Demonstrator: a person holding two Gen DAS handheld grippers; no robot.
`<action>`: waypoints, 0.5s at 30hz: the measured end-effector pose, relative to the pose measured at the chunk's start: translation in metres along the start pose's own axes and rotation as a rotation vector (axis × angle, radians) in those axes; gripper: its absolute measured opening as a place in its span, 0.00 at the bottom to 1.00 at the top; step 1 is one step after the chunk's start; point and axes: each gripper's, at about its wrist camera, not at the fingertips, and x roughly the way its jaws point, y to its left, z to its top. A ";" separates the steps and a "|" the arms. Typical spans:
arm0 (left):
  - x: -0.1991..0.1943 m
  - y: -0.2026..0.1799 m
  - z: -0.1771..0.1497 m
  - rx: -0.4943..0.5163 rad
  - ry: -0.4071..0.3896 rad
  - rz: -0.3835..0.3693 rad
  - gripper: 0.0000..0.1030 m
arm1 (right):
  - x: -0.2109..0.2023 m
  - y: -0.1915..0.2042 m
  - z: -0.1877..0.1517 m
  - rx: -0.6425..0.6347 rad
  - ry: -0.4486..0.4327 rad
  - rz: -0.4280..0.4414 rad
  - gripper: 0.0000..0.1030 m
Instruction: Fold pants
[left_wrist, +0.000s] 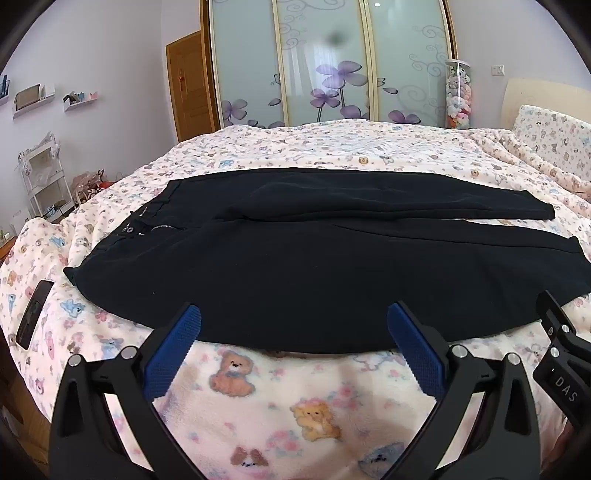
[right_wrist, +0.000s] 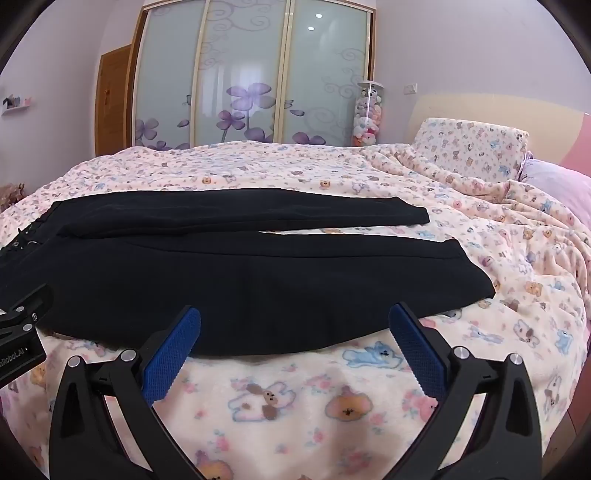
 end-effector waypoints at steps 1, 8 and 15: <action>0.000 0.000 0.000 0.000 0.000 0.000 0.98 | 0.000 0.000 0.000 0.001 0.001 0.001 0.99; 0.000 0.000 0.000 -0.001 0.001 -0.001 0.98 | 0.000 -0.001 0.000 0.002 0.000 0.000 0.99; 0.000 0.000 0.000 -0.002 0.001 -0.001 0.98 | 0.001 -0.002 0.000 0.003 0.000 0.000 0.99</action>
